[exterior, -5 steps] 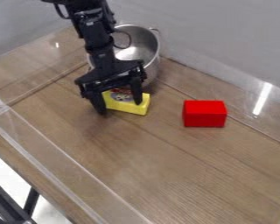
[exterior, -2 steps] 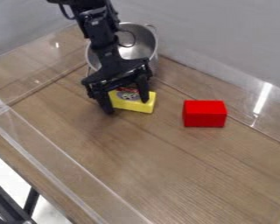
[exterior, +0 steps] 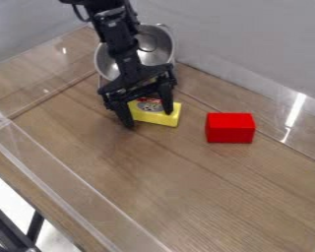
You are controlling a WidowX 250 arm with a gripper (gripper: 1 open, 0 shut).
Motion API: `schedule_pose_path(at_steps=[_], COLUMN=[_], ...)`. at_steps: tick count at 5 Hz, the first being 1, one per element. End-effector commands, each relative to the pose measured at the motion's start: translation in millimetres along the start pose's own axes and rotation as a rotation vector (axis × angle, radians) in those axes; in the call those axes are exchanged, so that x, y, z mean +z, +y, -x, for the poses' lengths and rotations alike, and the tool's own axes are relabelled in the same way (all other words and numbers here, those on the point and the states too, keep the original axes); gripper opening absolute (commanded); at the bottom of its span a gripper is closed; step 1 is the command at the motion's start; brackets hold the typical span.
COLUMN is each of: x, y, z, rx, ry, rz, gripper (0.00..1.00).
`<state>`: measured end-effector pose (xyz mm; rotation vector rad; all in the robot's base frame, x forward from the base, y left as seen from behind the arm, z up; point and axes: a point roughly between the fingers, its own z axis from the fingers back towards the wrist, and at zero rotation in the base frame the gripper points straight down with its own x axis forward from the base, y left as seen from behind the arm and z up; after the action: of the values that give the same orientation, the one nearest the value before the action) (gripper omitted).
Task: Put butter into the silver pot
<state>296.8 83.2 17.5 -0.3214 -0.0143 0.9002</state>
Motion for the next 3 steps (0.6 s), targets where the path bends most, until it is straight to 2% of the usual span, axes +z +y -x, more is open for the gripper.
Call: schedule_pose_path(at_steps=[1,3], x=[-16.5,-20.6], y=[0.3,0.6], z=[-2.4,-11.0], rx=[0.012,0.02], ry=[0.045,0.04], rz=[-0.016,-0.001], gripper=[1.0,1.0])
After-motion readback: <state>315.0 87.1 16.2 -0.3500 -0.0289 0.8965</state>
